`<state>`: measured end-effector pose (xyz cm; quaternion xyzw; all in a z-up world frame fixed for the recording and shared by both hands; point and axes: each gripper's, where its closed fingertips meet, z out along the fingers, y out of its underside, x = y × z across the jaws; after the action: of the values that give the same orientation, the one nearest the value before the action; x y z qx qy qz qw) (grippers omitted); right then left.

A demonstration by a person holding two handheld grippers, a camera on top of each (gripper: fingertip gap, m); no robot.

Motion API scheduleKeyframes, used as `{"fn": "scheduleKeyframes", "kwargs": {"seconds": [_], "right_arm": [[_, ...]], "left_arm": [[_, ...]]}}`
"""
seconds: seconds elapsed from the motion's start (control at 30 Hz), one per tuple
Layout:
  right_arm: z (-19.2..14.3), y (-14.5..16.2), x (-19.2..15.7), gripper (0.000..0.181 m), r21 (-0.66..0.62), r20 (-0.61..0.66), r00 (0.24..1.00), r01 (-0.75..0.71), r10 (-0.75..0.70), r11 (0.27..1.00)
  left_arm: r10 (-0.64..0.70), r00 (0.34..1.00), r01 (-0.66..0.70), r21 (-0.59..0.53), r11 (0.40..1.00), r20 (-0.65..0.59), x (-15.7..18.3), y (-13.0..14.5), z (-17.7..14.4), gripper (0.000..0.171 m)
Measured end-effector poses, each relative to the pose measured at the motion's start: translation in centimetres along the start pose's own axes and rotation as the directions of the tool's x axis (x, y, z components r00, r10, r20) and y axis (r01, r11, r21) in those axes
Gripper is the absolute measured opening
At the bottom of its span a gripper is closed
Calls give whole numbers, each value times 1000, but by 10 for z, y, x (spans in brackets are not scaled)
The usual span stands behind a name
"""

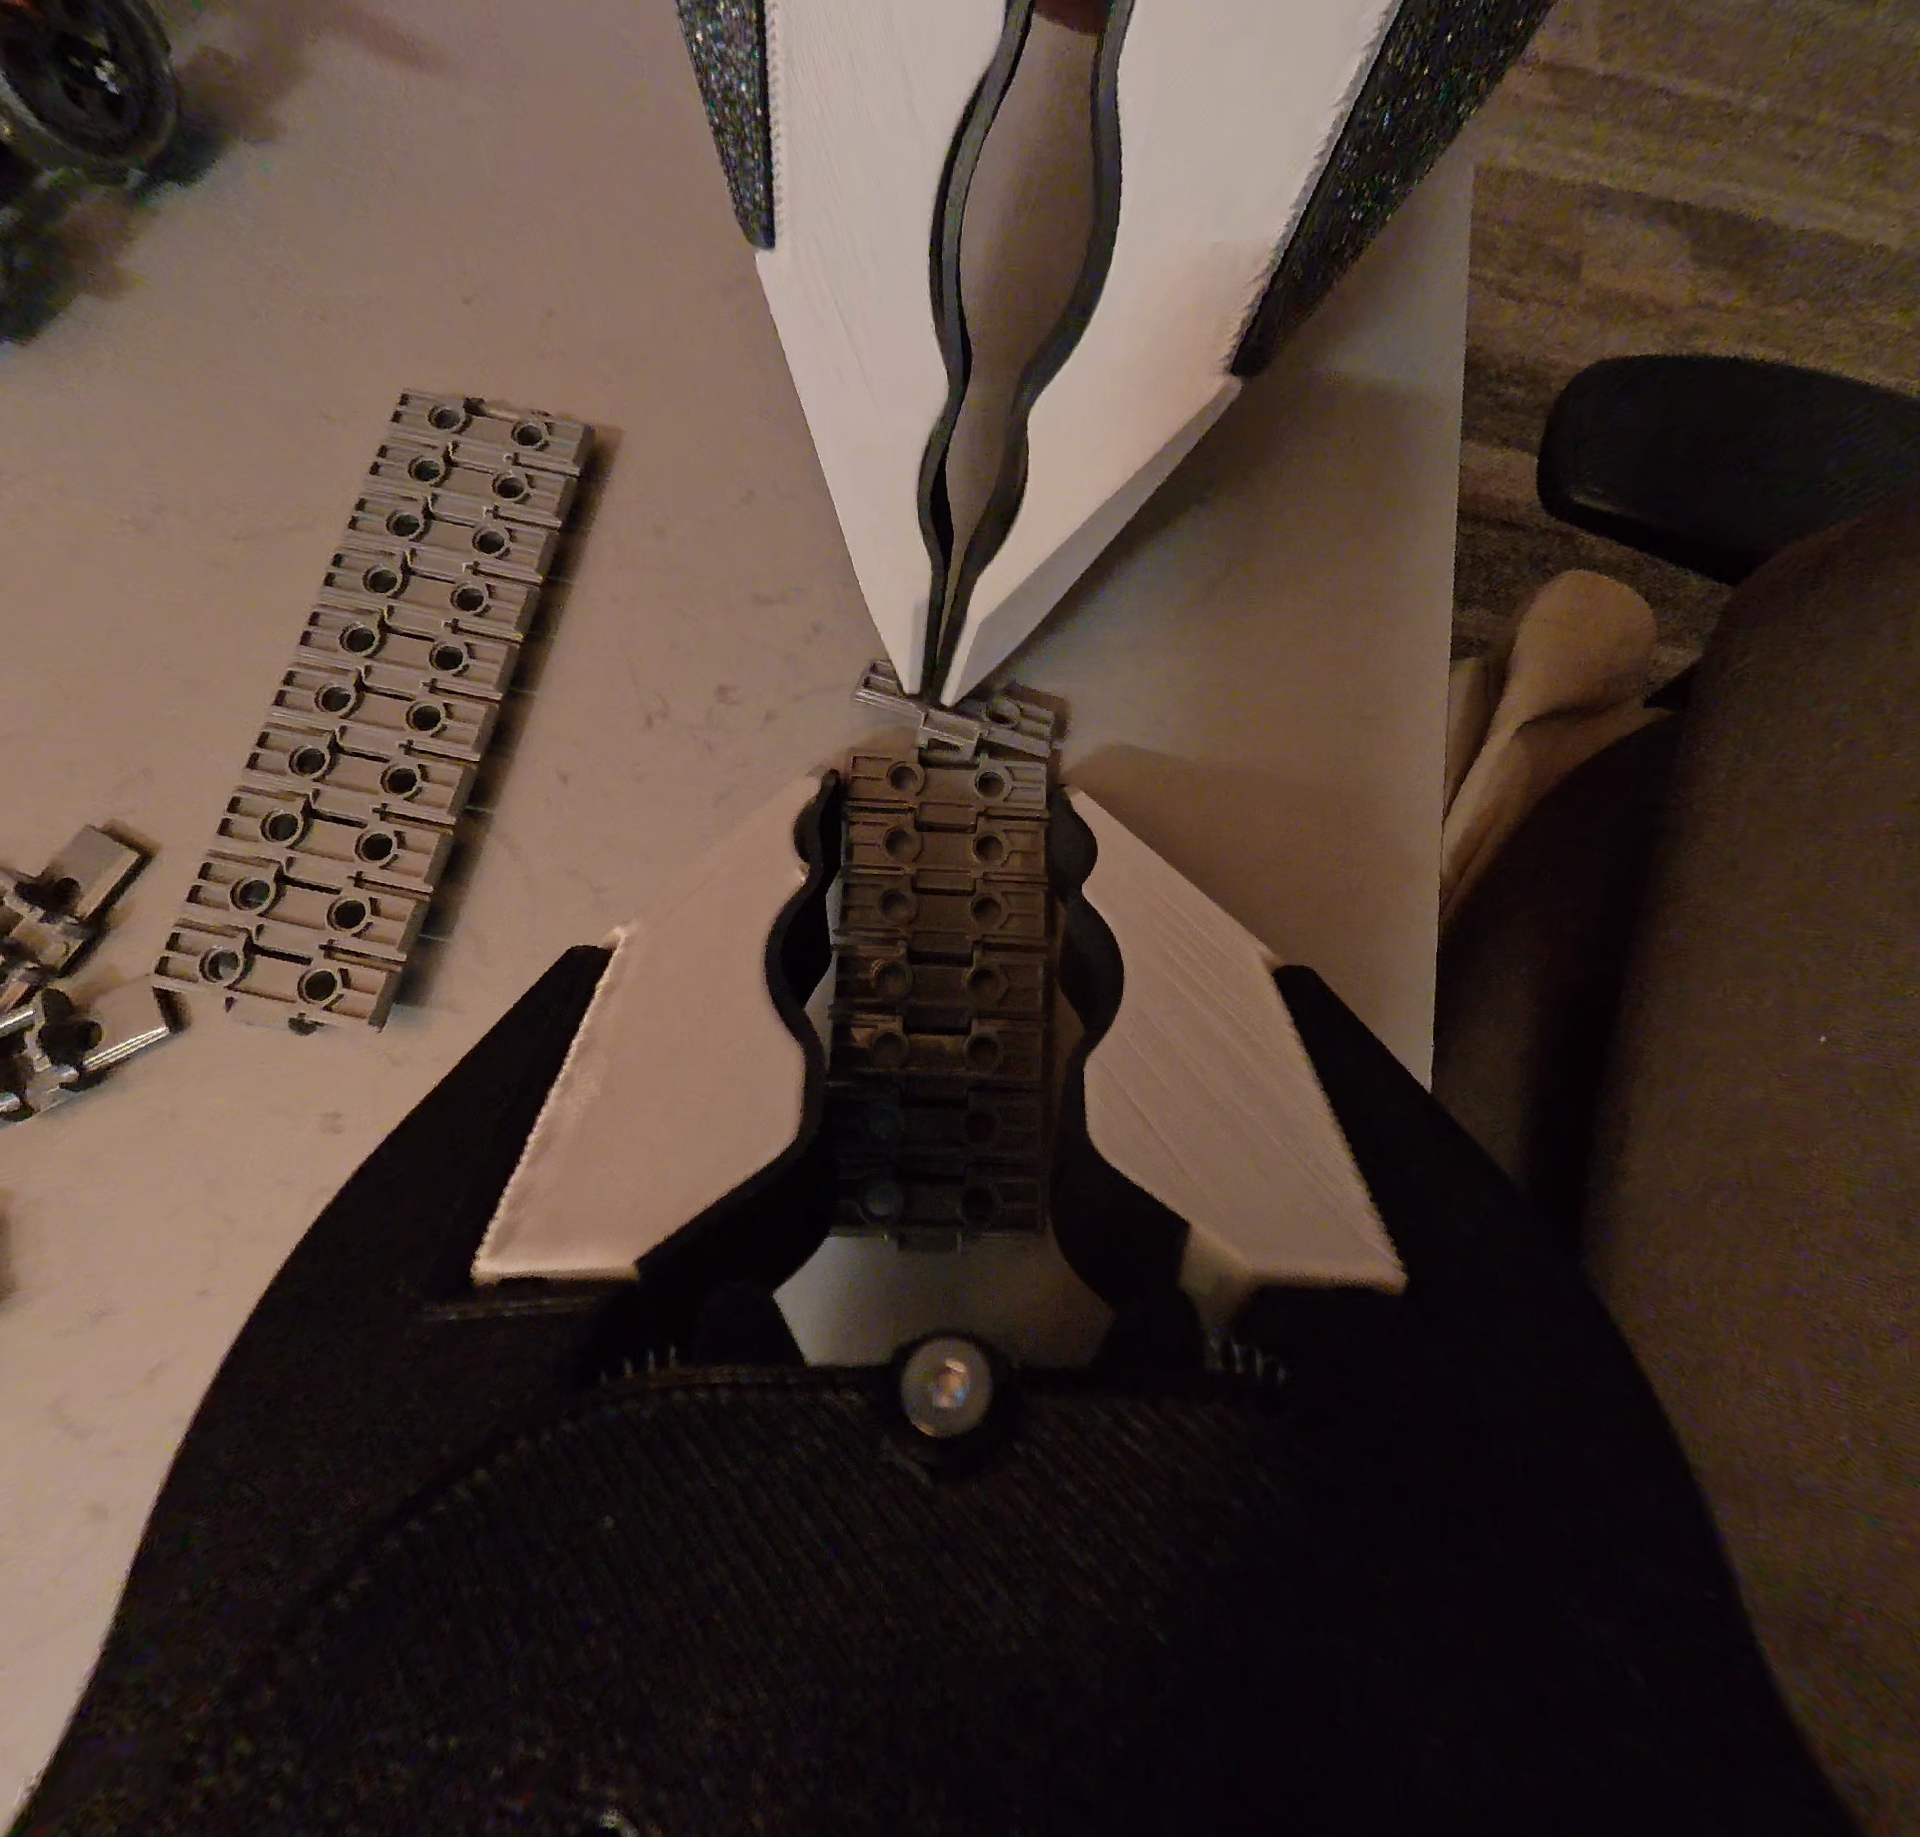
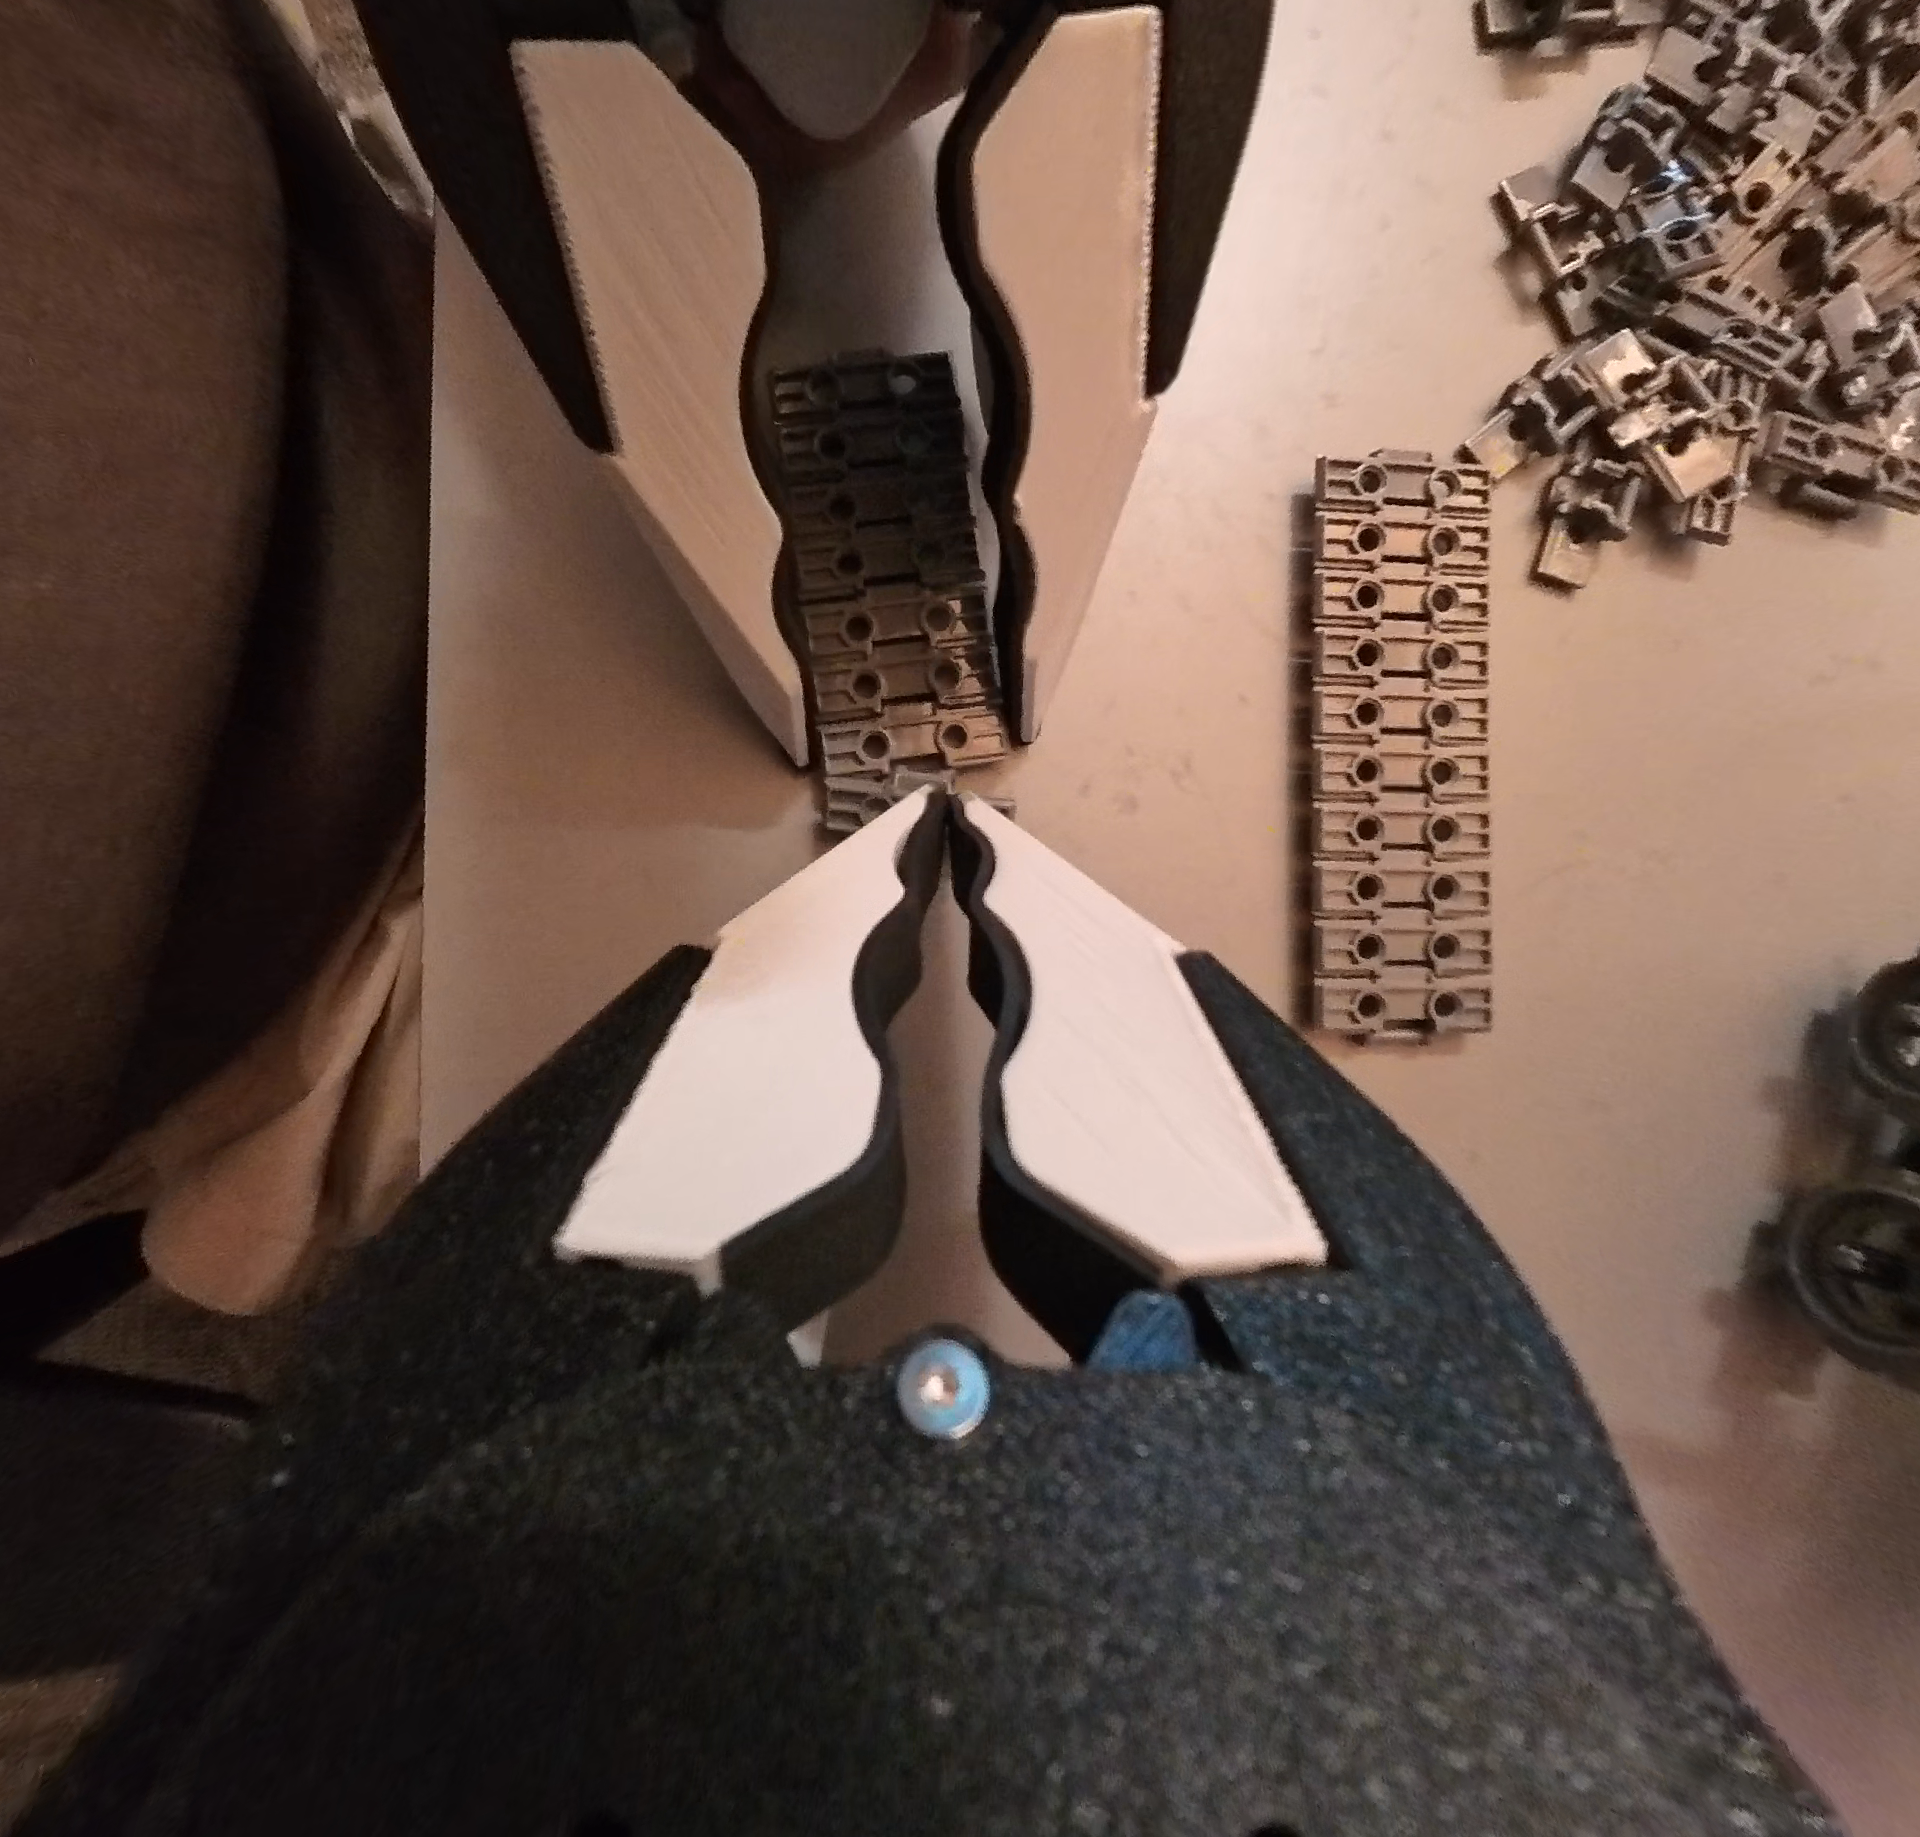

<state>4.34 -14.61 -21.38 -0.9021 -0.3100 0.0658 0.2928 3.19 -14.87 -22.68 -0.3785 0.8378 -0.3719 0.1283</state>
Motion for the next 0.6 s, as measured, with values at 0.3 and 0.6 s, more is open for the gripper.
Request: {"fn": "scheduleKeyframes", "kwargs": {"seconds": [0.3, 0.6], "right_arm": [[4, -1, -2, 0, -32, 37, 998, 58, -57, 998], [6, -2, -4, 0, -88, 108, 984, 155, -145, 984]], "left_arm": [[9, 1000, -9, -1, 1000, -12, 0, 0, 0, 37], [30, 999, -30, -5, 1000, -32, 1, 2, -1, 37]]}}
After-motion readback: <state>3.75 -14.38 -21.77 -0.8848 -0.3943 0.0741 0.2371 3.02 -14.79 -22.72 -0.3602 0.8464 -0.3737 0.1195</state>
